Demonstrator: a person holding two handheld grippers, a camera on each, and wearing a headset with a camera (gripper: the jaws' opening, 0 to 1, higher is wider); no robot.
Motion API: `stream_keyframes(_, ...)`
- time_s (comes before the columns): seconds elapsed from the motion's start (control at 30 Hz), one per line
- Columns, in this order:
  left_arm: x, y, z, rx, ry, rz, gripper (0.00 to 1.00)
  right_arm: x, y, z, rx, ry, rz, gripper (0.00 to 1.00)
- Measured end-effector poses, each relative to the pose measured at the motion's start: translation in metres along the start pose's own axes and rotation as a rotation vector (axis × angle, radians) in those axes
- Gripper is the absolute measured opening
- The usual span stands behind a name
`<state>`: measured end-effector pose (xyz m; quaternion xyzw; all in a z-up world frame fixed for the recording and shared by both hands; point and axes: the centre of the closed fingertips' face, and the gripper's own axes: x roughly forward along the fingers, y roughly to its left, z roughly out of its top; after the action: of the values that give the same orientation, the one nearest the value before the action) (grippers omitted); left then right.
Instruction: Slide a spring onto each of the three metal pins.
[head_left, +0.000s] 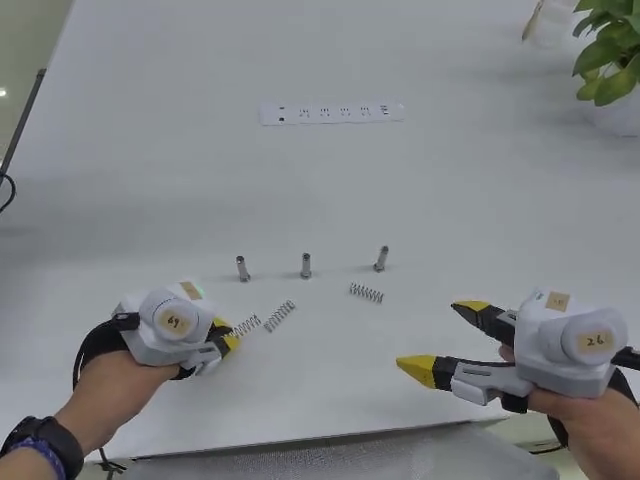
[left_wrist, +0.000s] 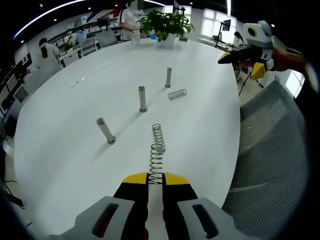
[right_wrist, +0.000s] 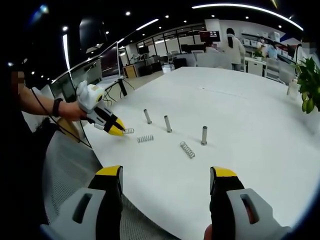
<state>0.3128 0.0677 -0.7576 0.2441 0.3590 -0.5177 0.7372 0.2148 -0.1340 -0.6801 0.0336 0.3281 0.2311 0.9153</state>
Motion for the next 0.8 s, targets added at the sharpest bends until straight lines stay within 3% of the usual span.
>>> stream_keyframes(0.5,-0.022,-0.014,0.032,0.105,-0.054,-0.015,0.02,0.007,0.008,0.006,-0.040,0.005,0.042,0.69)
stream_keyframes(0.8,-0.025,-0.037,0.057,0.218,-0.074,-0.058,0.02,0.016,0.017,0.011,-0.068,0.008,0.087,0.68)
